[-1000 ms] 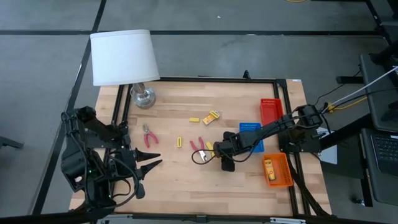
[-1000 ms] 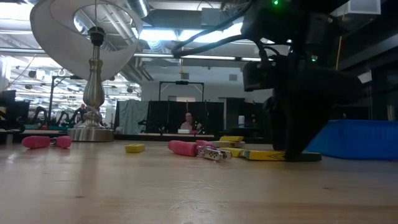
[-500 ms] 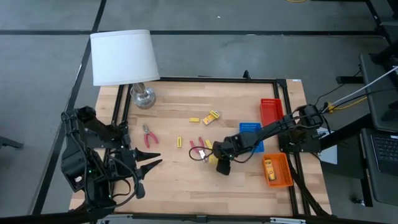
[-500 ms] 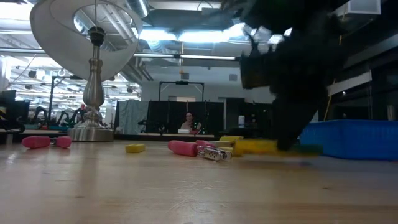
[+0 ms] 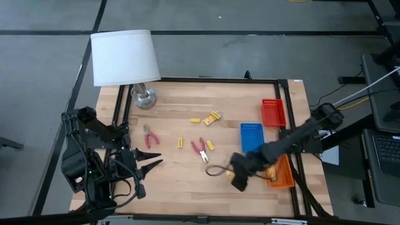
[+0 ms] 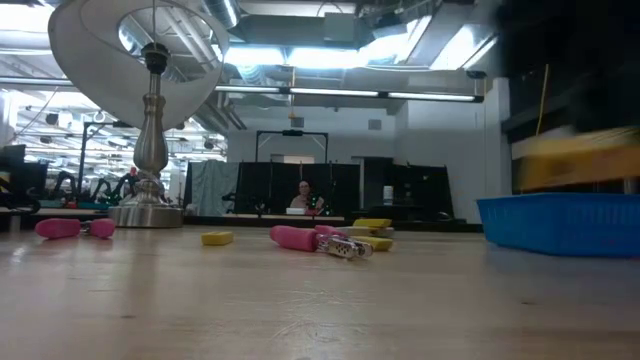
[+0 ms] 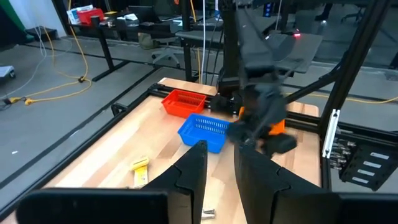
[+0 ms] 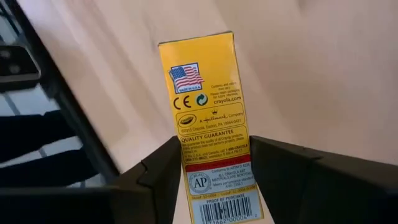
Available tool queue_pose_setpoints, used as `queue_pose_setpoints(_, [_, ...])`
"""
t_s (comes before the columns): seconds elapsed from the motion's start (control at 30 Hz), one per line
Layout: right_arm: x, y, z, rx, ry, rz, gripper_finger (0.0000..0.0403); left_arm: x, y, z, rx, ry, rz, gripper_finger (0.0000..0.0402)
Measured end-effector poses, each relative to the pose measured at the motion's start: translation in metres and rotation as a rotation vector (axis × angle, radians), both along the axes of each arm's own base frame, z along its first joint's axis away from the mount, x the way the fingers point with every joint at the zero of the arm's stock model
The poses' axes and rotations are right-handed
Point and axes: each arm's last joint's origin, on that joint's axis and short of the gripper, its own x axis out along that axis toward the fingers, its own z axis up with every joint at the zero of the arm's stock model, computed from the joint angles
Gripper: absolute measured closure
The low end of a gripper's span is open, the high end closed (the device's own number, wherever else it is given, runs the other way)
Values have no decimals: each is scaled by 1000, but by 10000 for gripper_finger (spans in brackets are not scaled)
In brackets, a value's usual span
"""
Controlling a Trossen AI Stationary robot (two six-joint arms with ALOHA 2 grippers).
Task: Pick & Place School Supplies
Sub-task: Put the bottom box of crayons into the orange bin
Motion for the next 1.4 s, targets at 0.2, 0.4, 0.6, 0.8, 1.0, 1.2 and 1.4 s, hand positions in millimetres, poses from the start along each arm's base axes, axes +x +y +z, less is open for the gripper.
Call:
queue_pose_setpoints(0.2, [-57,11,25,-91,82,-324,223,-1,1,0,28,-2,8,324])
queue_pose_setpoints(0.4, [-105,14,34,-194,166,-549,224,-2,3,0,67,-1,17,324])
queue_pose_setpoints(0.6, [-129,19,32,-271,284,-579,224,-2,5,-1,80,1,23,324])
queue_pose_setpoints(0.8, [-135,18,26,-330,348,-576,225,-2,5,0,85,-24,39,324])
queue_pose_setpoints(1.0, [-140,16,11,-353,379,-557,223,-2,5,0,73,-42,51,324])
queue_pose_setpoints(1.2, [-142,13,1,-364,377,-545,223,-2,7,2,56,-60,61,324])
queue_pose_setpoints(1.4, [-141,13,1,-373,340,-525,223,-2,10,3,47,-68,70,324])
